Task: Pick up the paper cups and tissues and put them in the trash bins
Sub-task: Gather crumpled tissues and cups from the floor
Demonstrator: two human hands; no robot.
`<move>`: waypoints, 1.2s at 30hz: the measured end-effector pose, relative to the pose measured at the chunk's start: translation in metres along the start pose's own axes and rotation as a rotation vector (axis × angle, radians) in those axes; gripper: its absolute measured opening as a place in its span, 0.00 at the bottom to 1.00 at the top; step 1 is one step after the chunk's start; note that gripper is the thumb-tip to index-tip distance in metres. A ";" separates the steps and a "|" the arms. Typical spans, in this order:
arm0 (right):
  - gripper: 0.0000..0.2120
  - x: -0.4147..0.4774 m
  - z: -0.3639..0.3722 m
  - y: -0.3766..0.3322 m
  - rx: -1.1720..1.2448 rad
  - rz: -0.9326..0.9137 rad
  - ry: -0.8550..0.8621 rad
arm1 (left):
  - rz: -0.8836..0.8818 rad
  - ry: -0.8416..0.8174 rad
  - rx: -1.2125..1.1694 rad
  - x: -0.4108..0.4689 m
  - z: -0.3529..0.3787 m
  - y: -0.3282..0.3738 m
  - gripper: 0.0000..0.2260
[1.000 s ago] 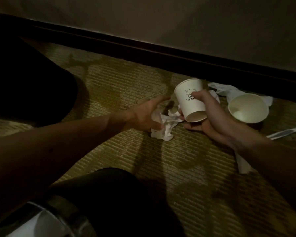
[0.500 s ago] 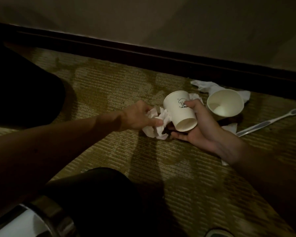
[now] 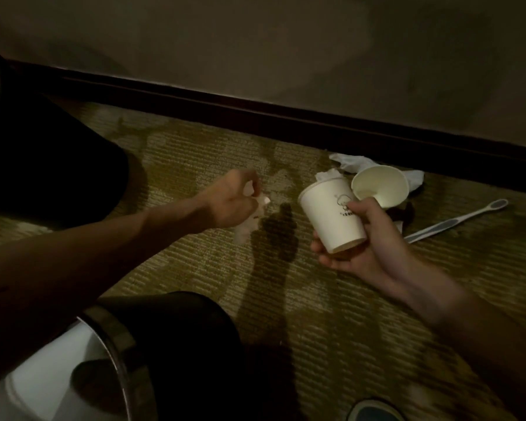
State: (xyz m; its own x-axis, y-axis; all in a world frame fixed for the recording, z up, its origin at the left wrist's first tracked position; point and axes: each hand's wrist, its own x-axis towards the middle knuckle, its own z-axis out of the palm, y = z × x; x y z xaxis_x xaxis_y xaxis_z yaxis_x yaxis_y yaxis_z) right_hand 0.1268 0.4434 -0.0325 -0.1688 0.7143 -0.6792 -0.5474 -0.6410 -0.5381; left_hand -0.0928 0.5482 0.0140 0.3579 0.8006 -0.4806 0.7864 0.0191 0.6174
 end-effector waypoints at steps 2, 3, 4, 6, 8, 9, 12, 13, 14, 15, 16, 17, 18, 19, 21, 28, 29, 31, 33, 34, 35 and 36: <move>0.34 -0.011 -0.014 0.003 -0.034 -0.017 0.036 | 0.046 -0.019 0.032 -0.001 0.002 0.006 0.08; 0.35 -0.017 -0.021 0.004 -0.054 -0.023 0.046 | 0.066 -0.032 0.058 0.000 0.005 0.010 0.10; 0.35 -0.023 -0.027 0.005 -0.075 -0.024 0.053 | 0.077 -0.036 0.099 0.002 0.007 0.014 0.12; 0.35 -0.035 -0.038 0.006 -0.111 -0.016 0.064 | 0.042 -0.016 0.160 0.010 0.015 0.022 0.16; 0.34 -0.044 -0.048 0.008 -0.125 0.002 0.088 | -0.004 0.036 0.231 0.022 0.027 0.032 0.23; 0.33 -0.048 -0.054 0.008 -0.123 0.013 0.111 | 0.013 0.074 0.288 0.029 0.034 0.037 0.26; 0.28 -0.054 -0.071 0.009 -0.084 0.031 0.211 | 0.110 0.161 0.441 0.050 0.054 0.053 0.18; 0.25 -0.056 -0.076 0.008 -0.076 0.036 0.238 | 0.132 0.163 0.457 0.058 0.062 0.055 0.11; 0.20 -0.057 -0.082 0.008 -0.064 0.037 0.264 | 0.149 0.140 0.458 0.065 0.069 0.057 0.11; 0.15 -0.058 -0.087 0.007 -0.043 0.032 0.290 | 0.153 0.082 0.446 0.071 0.077 0.058 0.17; 0.13 -0.058 -0.093 0.006 -0.019 0.026 0.315 | 0.136 0.016 0.437 0.075 0.085 0.058 0.22; 0.12 -0.059 -0.097 0.005 -0.003 0.020 0.336 | 0.120 -0.026 0.459 0.078 0.092 0.058 0.24; 0.13 -0.060 -0.101 0.003 0.010 0.014 0.354 | 0.118 -0.056 0.488 0.079 0.100 0.059 0.24; 0.15 -0.060 -0.104 0.001 0.022 0.005 0.370 | 0.122 -0.064 0.511 0.080 0.107 0.058 0.22; 0.19 -0.061 -0.109 -0.001 0.035 -0.004 0.392 | 0.115 0.015 0.502 0.079 0.115 0.056 0.16; 0.21 -0.059 -0.111 -0.005 0.038 -0.038 0.442 | -0.004 -0.132 0.429 0.045 0.126 0.042 0.15; 0.21 -0.059 -0.110 -0.005 0.038 -0.049 0.451 | 0.006 -0.158 0.376 0.040 0.129 0.040 0.14; 0.21 -0.058 -0.109 -0.004 0.026 -0.084 0.462 | 0.010 -0.155 0.217 0.034 0.135 0.039 0.12; 0.18 -0.057 -0.108 -0.002 0.025 -0.112 0.470 | 0.018 -0.086 0.081 0.030 0.143 0.042 0.09; 0.19 -0.057 -0.108 -0.001 0.030 -0.123 0.472 | 0.018 -0.075 -0.015 0.027 0.147 0.045 0.09; 0.20 -0.057 -0.108 -0.001 0.039 -0.132 0.474 | 0.028 -0.090 -0.104 0.025 0.152 0.047 0.12; 0.21 -0.057 -0.108 0.000 0.048 -0.137 0.473 | 0.049 -0.111 -0.175 0.023 0.157 0.049 0.17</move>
State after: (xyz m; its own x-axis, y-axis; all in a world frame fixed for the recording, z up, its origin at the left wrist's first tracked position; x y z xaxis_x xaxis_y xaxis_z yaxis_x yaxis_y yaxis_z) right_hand 0.2249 0.3723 -0.0477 0.2920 0.5781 -0.7619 -0.5773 -0.5286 -0.6223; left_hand 0.0327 0.4735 -0.0644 0.4543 0.7325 -0.5070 0.6706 0.0935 0.7359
